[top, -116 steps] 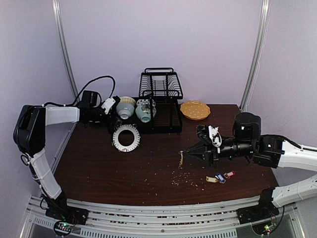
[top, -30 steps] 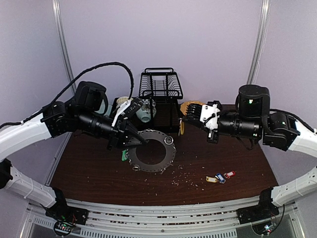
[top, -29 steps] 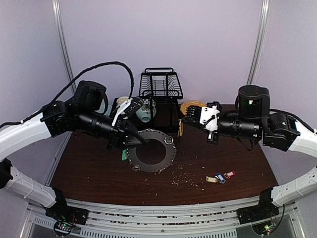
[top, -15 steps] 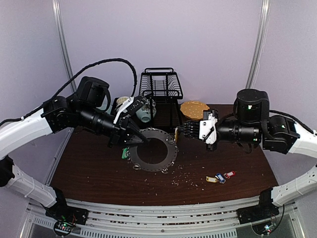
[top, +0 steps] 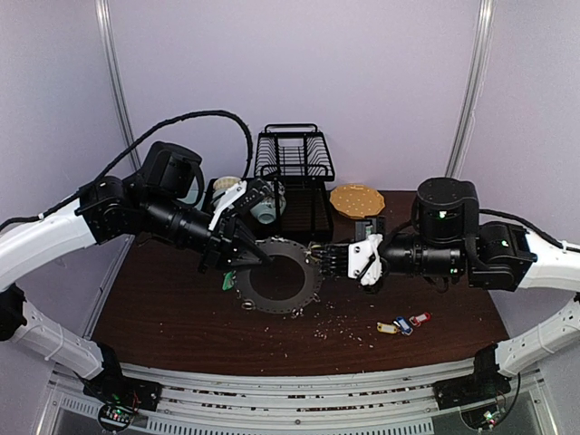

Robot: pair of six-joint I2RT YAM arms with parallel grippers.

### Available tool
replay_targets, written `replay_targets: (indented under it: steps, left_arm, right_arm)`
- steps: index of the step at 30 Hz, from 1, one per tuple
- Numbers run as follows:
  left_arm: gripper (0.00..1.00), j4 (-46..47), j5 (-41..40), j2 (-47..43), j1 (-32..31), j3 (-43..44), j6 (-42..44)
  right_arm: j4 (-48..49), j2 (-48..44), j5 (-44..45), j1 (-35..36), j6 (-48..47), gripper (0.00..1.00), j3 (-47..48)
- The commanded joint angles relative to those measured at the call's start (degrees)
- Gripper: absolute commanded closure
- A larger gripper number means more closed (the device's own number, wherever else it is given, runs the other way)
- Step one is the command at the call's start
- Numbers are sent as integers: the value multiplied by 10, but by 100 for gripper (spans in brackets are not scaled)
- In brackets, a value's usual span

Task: Put the keys on the keyring

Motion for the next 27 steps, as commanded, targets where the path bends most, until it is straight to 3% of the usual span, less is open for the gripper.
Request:
replay_targets:
  steps: [1, 11, 18, 27]
  left_arm:
    - [100, 19, 12, -4, -3, 16, 11]
    - [100, 15, 14, -4, -3, 15, 13]
    - [100, 15, 15, -1, -3, 19, 15]
    - [100, 15, 17, -1, -3, 18, 20]
  right_arm:
    - [26, 0, 27, 1, 7, 100, 7]
    - [26, -4, 59, 1, 10, 100, 14]
    - [16, -1, 17, 1, 6, 100, 18]
    - [11, 13, 25, 1, -7, 100, 22]
